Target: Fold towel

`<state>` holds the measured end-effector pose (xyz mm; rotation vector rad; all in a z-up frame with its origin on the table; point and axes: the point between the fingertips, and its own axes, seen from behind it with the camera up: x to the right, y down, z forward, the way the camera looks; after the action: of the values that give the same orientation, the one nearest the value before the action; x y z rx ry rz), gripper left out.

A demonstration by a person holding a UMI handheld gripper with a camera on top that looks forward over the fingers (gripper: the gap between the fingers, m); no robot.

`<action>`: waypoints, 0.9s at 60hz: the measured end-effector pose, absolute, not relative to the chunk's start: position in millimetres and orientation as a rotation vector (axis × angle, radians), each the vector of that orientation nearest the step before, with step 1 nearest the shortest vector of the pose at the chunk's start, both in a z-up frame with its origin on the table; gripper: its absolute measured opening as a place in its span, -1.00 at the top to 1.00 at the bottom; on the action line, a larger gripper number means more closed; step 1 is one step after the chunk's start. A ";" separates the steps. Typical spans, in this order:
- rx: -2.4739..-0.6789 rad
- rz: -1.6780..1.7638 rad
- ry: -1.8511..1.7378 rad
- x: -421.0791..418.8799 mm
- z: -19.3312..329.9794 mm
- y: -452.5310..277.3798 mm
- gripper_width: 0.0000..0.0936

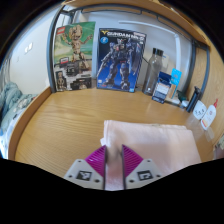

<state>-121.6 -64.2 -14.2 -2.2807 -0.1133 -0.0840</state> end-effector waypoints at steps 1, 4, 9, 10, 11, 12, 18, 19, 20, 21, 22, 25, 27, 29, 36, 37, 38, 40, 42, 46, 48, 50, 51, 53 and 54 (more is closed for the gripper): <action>-2.282 -0.100 -0.116 -118.8 -14.2 -64.5 0.59; -2.278 -0.138 -0.131 -111.9 -13.4 -63.7 0.91; -2.307 -0.116 -0.147 -114.1 -14.5 -65.3 0.91; -2.316 -0.106 -0.148 -114.6 -14.0 -65.5 0.91; -2.326 -0.092 -0.145 -115.3 -13.0 -65.7 0.91; -2.340 -0.074 -0.137 -116.6 -11.0 -65.5 0.91; -2.316 0.061 -0.045 -111.4 29.1 -57.7 0.91; -2.305 0.074 -0.034 -107.4 38.7 -55.7 0.91; -2.293 0.085 -0.025 -102.4 48.4 -54.1 0.91; -2.282 0.095 -0.011 -98.0 58.1 -53.4 0.91; -2.269 0.115 0.000 -89.9 67.8 -52.4 0.91; -2.249 0.151 0.067 -69.3 92.0 -49.9 0.91; -2.238 0.177 0.109 -52.7 104.4 -49.4 0.92; -2.226 0.188 0.149 -33.7 113.8 -49.3 0.91; -2.234 0.166 0.234 44.5 116.3 -55.9 0.92; -2.239 0.158 0.239 55.5 113.4 -57.1 0.92; -2.247 0.150 0.244 66.4 109.2 -58.7 0.92; -2.268 0.134 0.260 86.5 98.9 -62.8 0.92; -2.294 0.120 0.281 103.2 86.5 -67.3 0.82; -2.330 0.103 0.299 131.9 62.0 -72.8 0.82; -2.351 0.097 0.289 142.4 49.1 -75.9 0.82; -2.375 0.087 0.276 152.5 36.1 -78.4 0.65; -2.389 0.079 0.270 157.2 29.5 -80.3 0.60; -2.419 0.056 0.255 166.2 17.8 -85.0 0.44; -2.429 0.045 0.245 170.3 13.3 -86.3 0.34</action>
<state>170.3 -86.3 13.3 -2.4293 0.2454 0.0446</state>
